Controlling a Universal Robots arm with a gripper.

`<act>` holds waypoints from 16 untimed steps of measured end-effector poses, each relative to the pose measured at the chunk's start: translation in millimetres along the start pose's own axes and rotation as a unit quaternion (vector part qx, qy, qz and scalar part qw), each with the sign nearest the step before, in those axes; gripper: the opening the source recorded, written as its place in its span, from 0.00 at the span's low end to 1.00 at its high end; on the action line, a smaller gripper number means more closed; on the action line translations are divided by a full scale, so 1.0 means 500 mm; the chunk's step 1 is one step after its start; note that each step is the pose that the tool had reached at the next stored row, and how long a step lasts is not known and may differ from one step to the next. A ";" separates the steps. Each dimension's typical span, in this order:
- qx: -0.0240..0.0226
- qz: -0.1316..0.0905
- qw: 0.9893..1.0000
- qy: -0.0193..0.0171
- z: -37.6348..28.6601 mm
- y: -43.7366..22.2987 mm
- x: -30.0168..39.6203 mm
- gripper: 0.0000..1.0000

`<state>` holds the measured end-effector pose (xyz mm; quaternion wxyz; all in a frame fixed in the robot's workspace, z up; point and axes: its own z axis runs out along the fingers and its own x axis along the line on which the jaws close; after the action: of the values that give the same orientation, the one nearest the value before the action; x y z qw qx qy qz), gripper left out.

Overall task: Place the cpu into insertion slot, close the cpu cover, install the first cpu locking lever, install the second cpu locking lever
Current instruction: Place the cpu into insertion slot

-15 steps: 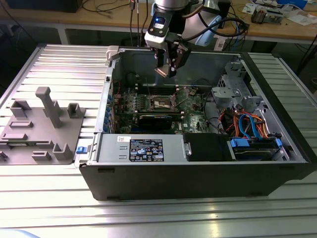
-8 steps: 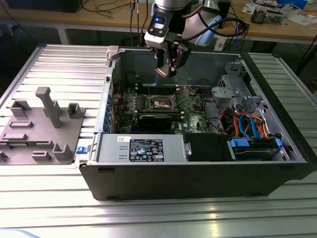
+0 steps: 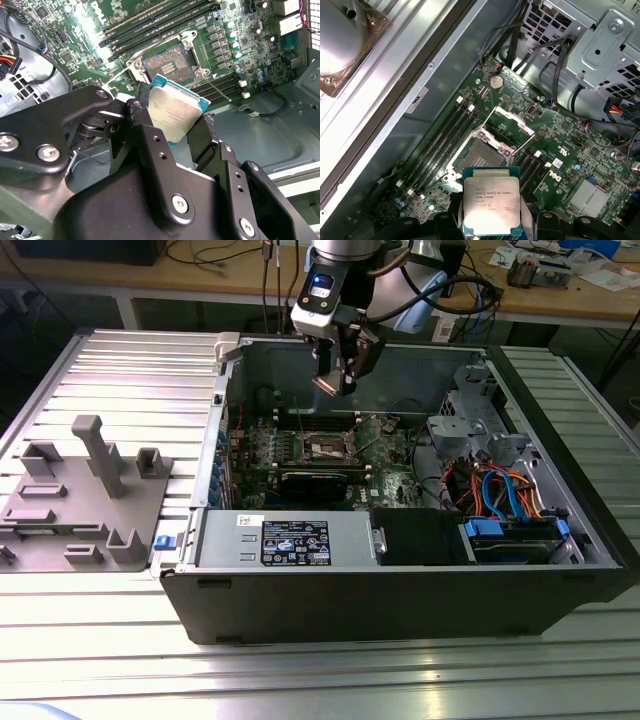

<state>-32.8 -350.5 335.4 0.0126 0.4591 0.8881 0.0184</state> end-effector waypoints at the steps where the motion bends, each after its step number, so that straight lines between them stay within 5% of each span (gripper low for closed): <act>1: 0.000 0.001 1.000 0.000 0.000 0.000 0.000 0.54; 16: 0.000 0.006 1.000 0.000 0.000 0.000 0.000 0.54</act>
<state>-32.8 -350.5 335.4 0.0127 0.4649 0.8851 0.0183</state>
